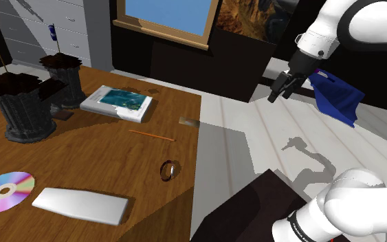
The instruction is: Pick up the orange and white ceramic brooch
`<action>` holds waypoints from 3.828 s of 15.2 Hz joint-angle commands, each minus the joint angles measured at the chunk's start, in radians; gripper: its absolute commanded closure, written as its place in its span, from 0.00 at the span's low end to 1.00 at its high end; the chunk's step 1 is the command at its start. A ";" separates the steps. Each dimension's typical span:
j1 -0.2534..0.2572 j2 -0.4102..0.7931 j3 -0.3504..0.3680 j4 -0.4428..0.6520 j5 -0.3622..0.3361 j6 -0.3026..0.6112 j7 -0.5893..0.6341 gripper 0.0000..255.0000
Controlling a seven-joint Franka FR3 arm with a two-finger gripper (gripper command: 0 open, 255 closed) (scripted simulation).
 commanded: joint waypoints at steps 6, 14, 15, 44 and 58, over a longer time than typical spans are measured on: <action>0.038 0.159 -0.017 0.009 -0.005 0.136 -0.109 0.00; 0.094 0.436 -0.025 0.086 -0.001 0.312 -0.277 0.00; 0.100 0.472 -0.024 0.101 0.000 0.330 -0.297 0.00; 0.174 1.009 0.033 0.347 -0.010 0.576 -0.545 1.00; 0.173 0.955 0.034 0.402 -0.005 0.468 -0.548 1.00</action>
